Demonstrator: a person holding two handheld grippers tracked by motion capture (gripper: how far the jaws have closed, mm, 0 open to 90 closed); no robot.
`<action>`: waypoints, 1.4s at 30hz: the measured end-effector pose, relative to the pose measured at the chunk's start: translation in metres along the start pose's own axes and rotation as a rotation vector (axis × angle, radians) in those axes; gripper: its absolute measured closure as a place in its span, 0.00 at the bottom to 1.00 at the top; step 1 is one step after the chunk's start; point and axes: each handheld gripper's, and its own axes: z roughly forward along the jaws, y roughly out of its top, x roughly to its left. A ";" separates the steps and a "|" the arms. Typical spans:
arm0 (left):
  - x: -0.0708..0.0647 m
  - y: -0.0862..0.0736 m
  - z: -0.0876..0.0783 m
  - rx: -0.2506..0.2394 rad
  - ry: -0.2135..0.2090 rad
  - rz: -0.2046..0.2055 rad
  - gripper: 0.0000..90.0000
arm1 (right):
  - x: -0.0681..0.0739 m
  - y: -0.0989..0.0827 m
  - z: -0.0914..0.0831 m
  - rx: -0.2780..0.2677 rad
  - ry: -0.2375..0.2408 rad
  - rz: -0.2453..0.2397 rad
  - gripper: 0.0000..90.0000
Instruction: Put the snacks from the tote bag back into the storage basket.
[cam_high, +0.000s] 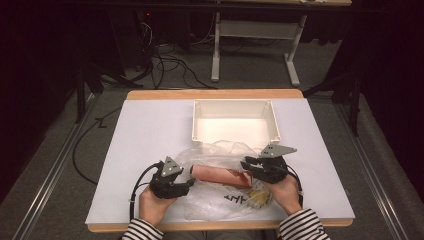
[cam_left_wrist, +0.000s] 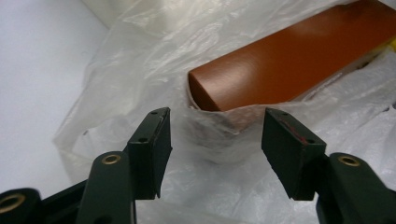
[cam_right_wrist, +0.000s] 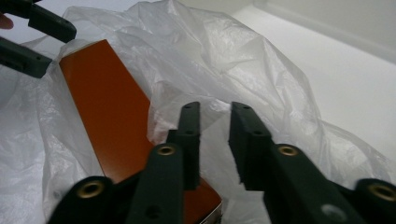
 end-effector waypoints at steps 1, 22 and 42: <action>-0.002 0.000 0.001 0.002 0.002 0.005 0.48 | -0.002 0.000 0.001 0.003 -0.001 0.009 0.92; -0.017 -0.020 -0.001 0.098 0.020 0.093 1.00 | -0.037 -0.014 0.023 0.084 -0.125 0.083 1.00; -0.014 -0.017 -0.016 0.008 0.029 0.043 0.61 | -0.019 -0.014 -0.027 -0.023 -0.116 0.085 0.65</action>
